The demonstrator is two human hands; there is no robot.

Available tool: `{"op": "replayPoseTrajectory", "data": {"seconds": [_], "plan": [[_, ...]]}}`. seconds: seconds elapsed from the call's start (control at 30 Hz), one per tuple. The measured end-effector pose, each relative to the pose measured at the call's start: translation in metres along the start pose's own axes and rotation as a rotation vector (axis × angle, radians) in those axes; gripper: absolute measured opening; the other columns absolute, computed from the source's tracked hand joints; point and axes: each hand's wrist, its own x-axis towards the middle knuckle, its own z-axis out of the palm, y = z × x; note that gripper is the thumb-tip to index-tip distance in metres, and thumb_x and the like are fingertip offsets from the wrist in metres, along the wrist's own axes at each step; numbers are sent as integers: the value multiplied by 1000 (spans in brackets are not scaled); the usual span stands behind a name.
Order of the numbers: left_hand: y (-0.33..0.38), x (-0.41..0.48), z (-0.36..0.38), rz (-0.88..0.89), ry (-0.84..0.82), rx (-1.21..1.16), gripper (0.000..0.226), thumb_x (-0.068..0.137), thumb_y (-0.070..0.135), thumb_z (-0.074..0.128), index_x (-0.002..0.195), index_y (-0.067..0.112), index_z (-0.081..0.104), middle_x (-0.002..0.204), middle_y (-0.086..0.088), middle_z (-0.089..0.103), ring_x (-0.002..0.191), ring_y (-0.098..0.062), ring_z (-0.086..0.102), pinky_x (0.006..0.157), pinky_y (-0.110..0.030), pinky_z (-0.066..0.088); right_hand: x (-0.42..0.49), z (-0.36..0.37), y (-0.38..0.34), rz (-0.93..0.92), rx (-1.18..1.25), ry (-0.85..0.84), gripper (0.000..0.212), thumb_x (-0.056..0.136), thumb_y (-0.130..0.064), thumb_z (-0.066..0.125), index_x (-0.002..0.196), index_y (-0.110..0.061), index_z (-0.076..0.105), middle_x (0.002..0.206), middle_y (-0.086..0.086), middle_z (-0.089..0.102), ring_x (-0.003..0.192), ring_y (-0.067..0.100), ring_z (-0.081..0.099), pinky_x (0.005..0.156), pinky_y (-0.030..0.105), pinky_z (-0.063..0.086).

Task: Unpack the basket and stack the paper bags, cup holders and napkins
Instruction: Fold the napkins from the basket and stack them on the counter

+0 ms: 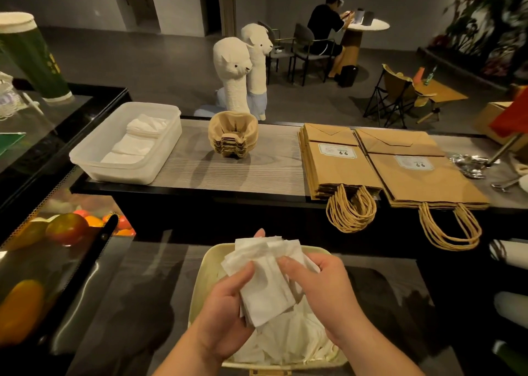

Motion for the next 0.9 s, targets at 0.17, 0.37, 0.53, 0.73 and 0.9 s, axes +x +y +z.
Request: {"op": "replayPoseTrajectory", "data": {"seconds": [0.17,0.37,0.53,0.73,0.9], "plan": [[6,-2,-16,3,-92,-145,73,79,32,86,145,34,56,157,-11,47,142,-40,47,112,-59,43,-1,3,-1,7,69,175,26,94,-29,69,79,-8,75,81,19,71,77,38,70,64,42,57],[10,0,-32,14,-109,-324,58,101,28,58,156,25,40,163,-15,35,152,-40,30,125,-60,16,-1,-4,-11,89,274,236,16,95,-23,67,93,-12,77,93,13,77,86,33,76,76,54,61],[22,-3,-40,89,34,-282,74,66,20,87,136,13,66,135,-18,64,126,-38,62,117,-56,36,2,-8,-13,143,359,190,19,96,-27,65,107,-13,74,99,8,78,90,25,76,75,46,61],[29,-1,-6,65,323,137,46,74,22,68,113,-3,72,91,-18,70,83,-33,68,86,-47,51,1,-4,-9,-124,-109,375,23,93,-27,70,73,-15,70,69,6,68,70,30,67,57,39,54],[15,1,26,113,357,157,34,99,13,59,132,18,63,115,-20,75,103,-39,74,72,-45,60,-6,20,-17,-165,-196,208,14,90,-34,73,78,-27,75,70,-1,70,66,16,65,60,35,53]]}}
